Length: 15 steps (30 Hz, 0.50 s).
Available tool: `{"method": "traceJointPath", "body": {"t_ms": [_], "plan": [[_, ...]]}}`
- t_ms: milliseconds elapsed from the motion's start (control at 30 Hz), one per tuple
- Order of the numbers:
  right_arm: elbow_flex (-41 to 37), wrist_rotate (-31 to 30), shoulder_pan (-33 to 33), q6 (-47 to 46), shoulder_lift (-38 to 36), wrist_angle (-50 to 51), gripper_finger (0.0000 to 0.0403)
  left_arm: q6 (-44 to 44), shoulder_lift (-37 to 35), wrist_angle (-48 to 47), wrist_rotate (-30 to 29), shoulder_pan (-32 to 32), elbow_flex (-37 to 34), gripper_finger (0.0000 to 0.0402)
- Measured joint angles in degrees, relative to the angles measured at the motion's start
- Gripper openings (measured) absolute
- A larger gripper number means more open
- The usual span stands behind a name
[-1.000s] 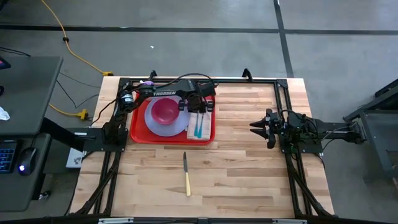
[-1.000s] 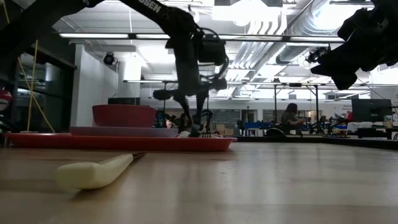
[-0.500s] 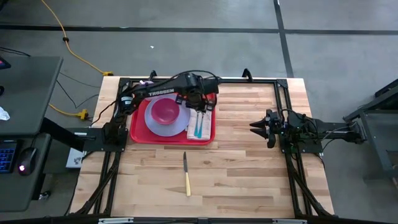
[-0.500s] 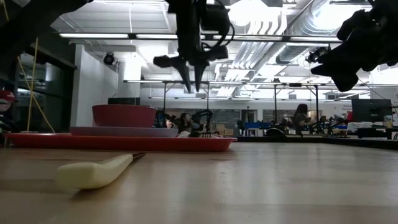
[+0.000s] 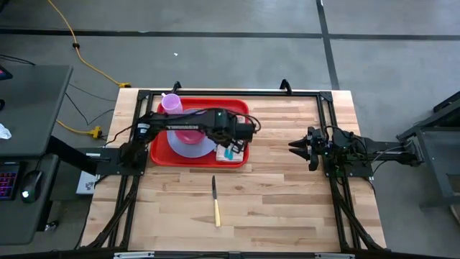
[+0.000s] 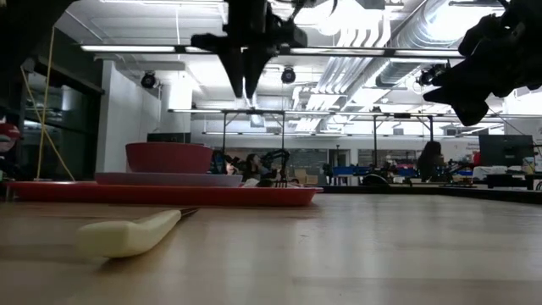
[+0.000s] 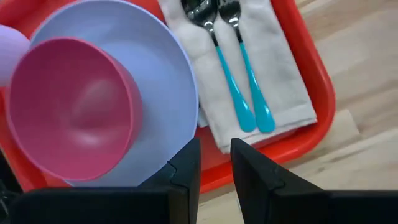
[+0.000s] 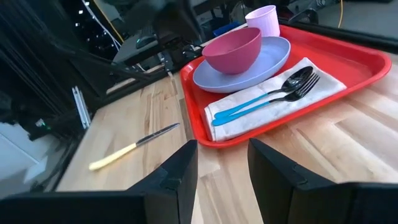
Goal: Set up tray
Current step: Put the yellow knife on top of the brown napkin on the left side of the blue fork on the red tray
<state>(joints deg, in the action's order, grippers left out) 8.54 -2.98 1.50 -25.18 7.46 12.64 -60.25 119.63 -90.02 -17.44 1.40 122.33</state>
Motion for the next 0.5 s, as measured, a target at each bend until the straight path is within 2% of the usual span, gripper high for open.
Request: {"method": "traceJointPath", "body": {"t_ms": [200,333,500], "plan": [[0.0,-0.2,0.0,-10.6,0.0,-0.3,0.0118,-0.7,-3.7,-0.1,-4.3,-5.4,-0.1,0.0115],[0.0,0.6,0.0,-11.7,0.0,-1.1,0.0118,-2.8,-6.3,0.0,-8.1,-8.9,-0.1,0.0115],[0.0,3.6,0.0,-12.3,0.5,-6.8,0.0118,-5.1,-8.6,0.0,-11.6,-12.9,-0.1,0.0115]]}}
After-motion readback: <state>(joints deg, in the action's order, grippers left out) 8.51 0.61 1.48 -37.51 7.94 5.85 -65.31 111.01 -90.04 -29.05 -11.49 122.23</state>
